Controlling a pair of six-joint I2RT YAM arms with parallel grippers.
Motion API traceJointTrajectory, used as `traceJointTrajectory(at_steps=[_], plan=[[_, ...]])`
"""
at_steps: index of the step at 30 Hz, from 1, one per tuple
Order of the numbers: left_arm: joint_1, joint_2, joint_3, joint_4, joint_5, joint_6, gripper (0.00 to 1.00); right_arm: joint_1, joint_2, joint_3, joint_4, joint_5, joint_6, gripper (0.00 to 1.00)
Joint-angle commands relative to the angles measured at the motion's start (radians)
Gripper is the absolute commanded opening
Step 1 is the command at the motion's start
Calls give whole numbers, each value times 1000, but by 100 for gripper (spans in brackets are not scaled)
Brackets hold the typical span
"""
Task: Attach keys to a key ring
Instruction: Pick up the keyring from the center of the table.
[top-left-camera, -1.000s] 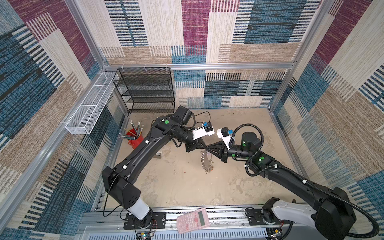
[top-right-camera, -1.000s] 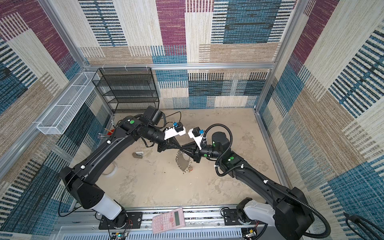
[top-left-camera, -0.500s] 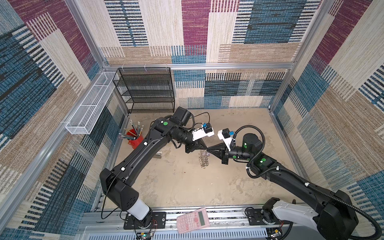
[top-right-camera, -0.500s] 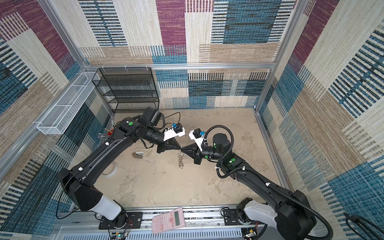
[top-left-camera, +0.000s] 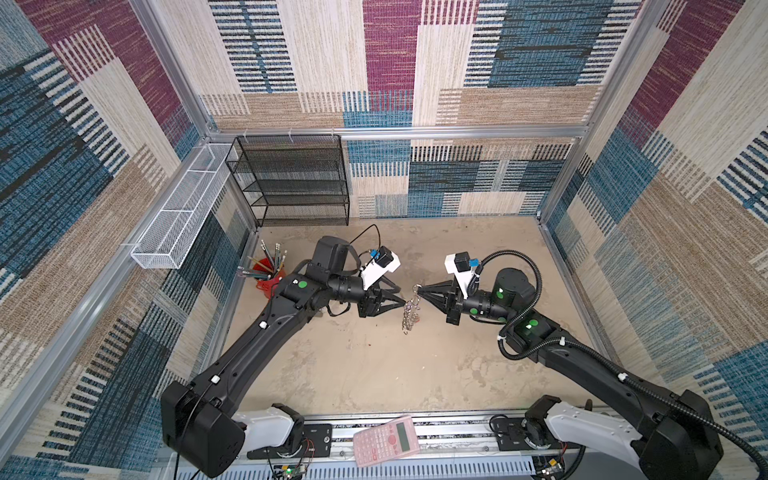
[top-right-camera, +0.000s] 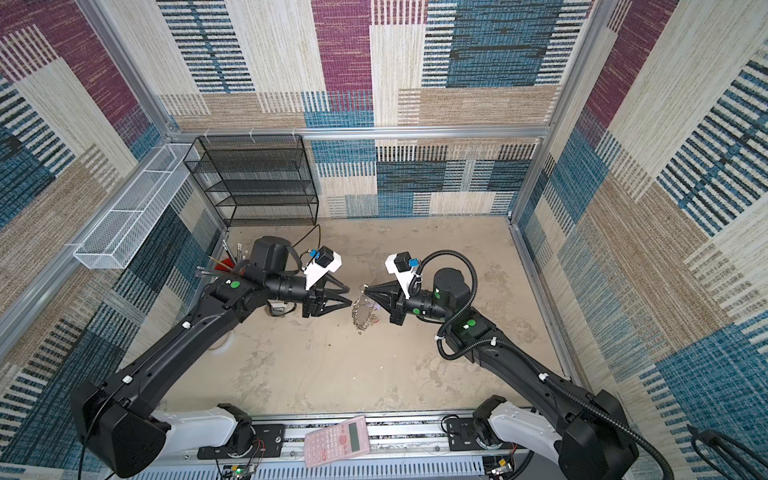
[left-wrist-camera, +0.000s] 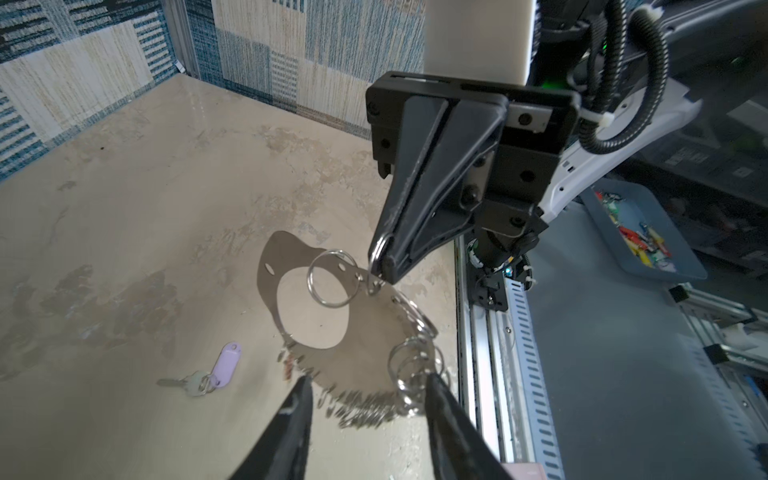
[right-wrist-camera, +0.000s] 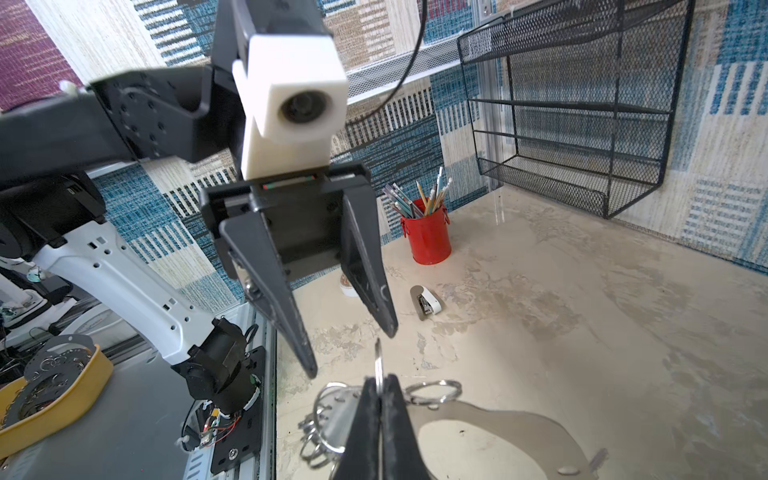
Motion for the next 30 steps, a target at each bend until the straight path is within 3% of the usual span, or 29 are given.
traceJointTrajectory(at_steps=[1,4,8,12,30], plan=[[3,-16,-86,420,92,-269,50,2,-8,-11,106,-53,45,0],[2,-17,-115,537,114,-337,51,2,-5,-17,128,-71,61,0],[2,-8,-120,562,167,-347,49,2,-4,-24,140,-75,65,0],[-1,3,-120,531,178,-337,41,3,-6,-23,145,-75,67,0],[-32,15,-119,466,182,-307,32,2,-4,-27,173,-76,83,0]])
